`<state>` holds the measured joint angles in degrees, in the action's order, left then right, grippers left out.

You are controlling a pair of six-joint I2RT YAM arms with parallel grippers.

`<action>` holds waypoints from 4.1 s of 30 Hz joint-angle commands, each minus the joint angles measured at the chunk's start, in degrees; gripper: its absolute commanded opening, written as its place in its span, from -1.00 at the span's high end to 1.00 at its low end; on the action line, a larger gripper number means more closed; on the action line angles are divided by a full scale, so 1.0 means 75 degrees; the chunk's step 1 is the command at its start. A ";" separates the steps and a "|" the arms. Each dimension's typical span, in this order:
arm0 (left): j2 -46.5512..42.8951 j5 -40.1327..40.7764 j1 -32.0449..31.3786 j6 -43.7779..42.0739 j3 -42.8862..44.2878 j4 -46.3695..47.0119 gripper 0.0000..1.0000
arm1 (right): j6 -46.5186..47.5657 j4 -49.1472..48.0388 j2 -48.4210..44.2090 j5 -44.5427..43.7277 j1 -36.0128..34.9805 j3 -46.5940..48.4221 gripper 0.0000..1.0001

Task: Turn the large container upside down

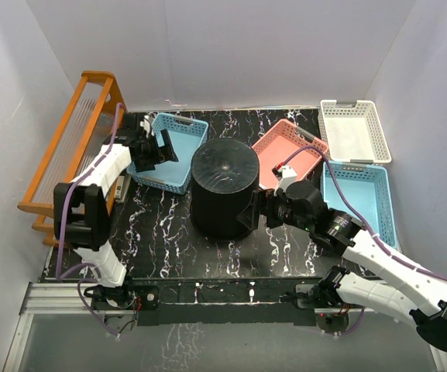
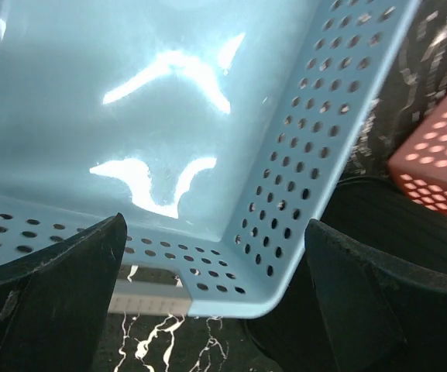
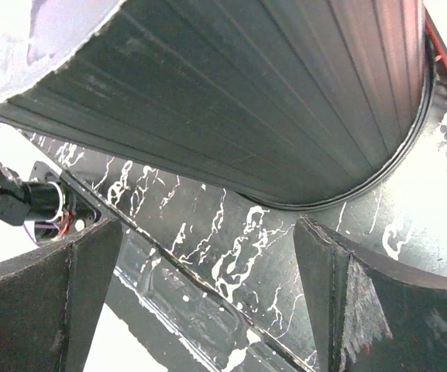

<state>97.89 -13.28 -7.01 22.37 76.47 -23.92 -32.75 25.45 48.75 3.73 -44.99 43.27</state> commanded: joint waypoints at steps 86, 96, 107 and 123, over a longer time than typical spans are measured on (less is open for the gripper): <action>0.0501 0.3139 -0.2206 0.0811 -0.0514 0.0319 -0.24 | -0.0076 -0.1222 0.0250 -0.1575 0.1905 -0.0355 -0.96; 0.0063 0.3138 -0.2207 0.1147 -0.0797 -0.0031 1.00 | -0.0075 -0.0992 0.0304 -0.1384 0.1916 -0.0284 -0.96; -0.2920 0.0569 -0.2286 0.1111 -0.1496 -0.1430 1.00 | -0.0017 -0.0982 0.0404 -0.1492 0.1909 -0.0239 -0.96; -0.5619 -0.4901 -0.2656 0.3958 -0.4090 0.2215 1.00 | 0.1075 -0.0008 -0.0035 -0.3592 0.1909 0.1375 -0.96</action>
<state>59.75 -36.80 -26.04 39.40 51.75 -25.45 -28.40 24.80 51.68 -15.97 -30.85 47.86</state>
